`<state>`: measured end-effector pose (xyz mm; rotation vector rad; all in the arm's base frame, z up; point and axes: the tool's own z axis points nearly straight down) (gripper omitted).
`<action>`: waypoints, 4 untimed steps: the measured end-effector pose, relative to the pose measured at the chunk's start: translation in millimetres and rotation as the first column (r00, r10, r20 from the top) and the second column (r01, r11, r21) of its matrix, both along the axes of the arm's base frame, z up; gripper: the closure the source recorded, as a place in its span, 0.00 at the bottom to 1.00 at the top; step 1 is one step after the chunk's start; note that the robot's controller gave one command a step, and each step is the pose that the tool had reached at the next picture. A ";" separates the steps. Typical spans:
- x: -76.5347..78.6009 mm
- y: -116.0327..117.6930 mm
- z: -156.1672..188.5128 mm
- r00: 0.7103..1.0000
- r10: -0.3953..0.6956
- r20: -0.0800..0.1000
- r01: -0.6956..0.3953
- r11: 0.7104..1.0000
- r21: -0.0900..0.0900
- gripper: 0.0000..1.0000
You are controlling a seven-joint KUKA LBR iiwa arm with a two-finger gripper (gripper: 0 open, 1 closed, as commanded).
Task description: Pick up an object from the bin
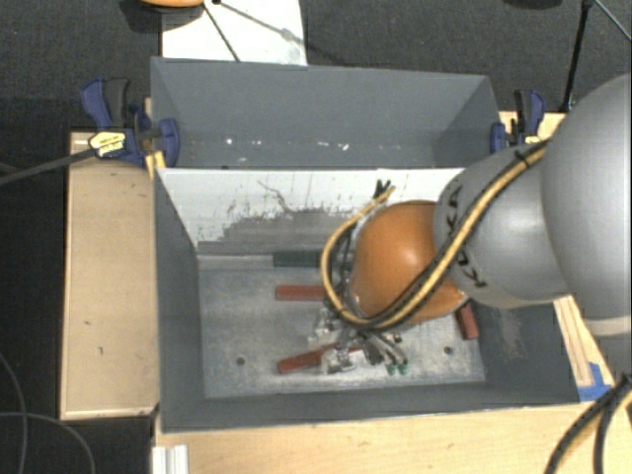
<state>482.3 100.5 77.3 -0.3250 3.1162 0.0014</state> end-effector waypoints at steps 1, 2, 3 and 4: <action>-2.6 -0.2 12.0 1.000 -0.001 -0.012 0.001 1.000 -0.002 1.00; -1.3 0.0 28.8 1.000 -0.002 -0.008 0.002 1.000 -0.001 1.00; -0.6 0.1 39.9 1.000 -0.003 -0.006 0.003 1.000 -0.001 1.00; -1.4 0.1 55.4 1.000 -0.006 -0.009 0.006 1.000 -0.001 1.00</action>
Offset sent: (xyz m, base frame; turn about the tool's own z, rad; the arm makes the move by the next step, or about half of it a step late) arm 0.0001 -0.0001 0.0524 0.0000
